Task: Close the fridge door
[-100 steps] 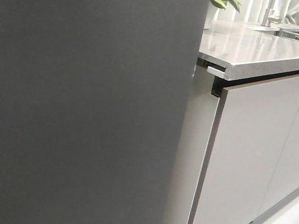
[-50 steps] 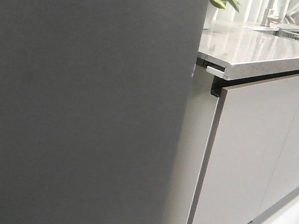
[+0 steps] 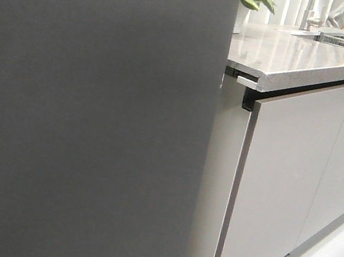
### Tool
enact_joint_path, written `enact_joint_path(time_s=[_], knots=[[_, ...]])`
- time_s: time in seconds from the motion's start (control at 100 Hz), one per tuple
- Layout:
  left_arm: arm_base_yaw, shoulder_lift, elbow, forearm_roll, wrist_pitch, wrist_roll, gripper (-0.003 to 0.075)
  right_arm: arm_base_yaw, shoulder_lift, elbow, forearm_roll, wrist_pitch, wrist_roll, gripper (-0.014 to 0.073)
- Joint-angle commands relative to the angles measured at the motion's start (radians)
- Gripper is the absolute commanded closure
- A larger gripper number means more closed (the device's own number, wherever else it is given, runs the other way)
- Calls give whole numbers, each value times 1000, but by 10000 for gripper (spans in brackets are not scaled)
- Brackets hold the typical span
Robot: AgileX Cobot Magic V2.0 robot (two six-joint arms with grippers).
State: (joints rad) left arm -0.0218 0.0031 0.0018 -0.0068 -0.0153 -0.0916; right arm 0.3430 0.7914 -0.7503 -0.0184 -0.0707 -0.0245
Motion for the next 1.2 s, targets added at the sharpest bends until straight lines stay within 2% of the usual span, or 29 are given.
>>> enact_joint_path(time_s=[0.0, 0.31, 0.629, 0.869, 1.189], knots=[[-2, 19, 28, -2, -77, -3, 741, -53, -115, 82, -11, -81, -9, 670], [-2, 19, 28, -2, -77, -3, 741, -245, -492, 440, -11, -79, -9, 670], [-2, 19, 28, -2, -77, -3, 741, -334, -708, 684, -11, -79, -9, 670], [-2, 19, 28, -2, -77, -3, 741, -350, -783, 773, -11, -92, -9, 670], [-2, 19, 28, -2, -77, -3, 741, -350, -811, 773, -11, -87, -9, 670]])
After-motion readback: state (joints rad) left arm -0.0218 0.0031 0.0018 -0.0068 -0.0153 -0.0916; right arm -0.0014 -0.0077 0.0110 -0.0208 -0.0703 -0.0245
